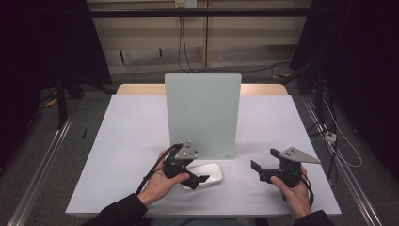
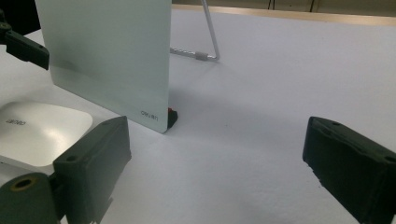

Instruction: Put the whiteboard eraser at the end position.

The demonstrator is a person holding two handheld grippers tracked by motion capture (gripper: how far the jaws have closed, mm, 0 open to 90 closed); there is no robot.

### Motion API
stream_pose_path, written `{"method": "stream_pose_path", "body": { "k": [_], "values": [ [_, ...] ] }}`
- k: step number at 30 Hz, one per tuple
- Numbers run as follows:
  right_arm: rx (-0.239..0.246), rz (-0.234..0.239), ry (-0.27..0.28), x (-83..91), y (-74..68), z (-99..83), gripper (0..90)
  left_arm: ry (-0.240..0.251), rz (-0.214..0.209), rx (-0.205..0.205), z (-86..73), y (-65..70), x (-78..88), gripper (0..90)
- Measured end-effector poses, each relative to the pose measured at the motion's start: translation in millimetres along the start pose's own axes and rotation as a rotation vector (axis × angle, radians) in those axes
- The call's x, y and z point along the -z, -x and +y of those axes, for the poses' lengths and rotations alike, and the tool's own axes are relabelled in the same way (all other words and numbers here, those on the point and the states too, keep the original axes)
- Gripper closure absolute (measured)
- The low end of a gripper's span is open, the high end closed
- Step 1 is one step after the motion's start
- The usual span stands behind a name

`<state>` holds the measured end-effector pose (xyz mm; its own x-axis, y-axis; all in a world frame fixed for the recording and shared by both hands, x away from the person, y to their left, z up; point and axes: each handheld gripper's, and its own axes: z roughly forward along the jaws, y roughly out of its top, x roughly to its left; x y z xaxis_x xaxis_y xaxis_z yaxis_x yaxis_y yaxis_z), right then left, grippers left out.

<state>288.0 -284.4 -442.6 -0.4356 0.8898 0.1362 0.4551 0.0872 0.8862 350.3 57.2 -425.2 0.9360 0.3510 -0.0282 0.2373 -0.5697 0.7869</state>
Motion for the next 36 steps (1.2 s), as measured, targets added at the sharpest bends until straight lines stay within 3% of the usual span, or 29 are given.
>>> {"method": "stream_pose_path", "body": {
  "k": [9,12,19,26,29,36],
  "values": [
    [0.002,-0.004,-0.004,-0.4,-1.6,0.3,7.6,0.072,0.047,0.06,0.0,-6.7,12.4,6.3],
    [-0.003,-0.005,-0.003,-0.5,-1.0,0.2,7.6,0.102,0.044,0.076,-0.2,-9.3,18.6,6.2],
    [0.003,-0.005,-0.002,0.4,-0.9,-0.2,7.7,0.132,0.157,0.119,-5.7,-15.3,38.0,6.2],
    [0.003,-0.004,-0.004,-0.1,-1.8,-0.1,7.6,0.141,0.189,0.108,-13.7,-21.8,58.7,6.2],
    [0.0,-0.005,-0.005,-0.1,-1.5,-0.1,7.5,0.14,0.166,0.124,-20.1,-23.8,62.8,7.2],
    [0.0,-0.008,-0.005,0.3,-1.6,-0.4,7.5,0.165,0.207,0.15,-31.9,-23.7,76.0,6.3]
  ]
}}
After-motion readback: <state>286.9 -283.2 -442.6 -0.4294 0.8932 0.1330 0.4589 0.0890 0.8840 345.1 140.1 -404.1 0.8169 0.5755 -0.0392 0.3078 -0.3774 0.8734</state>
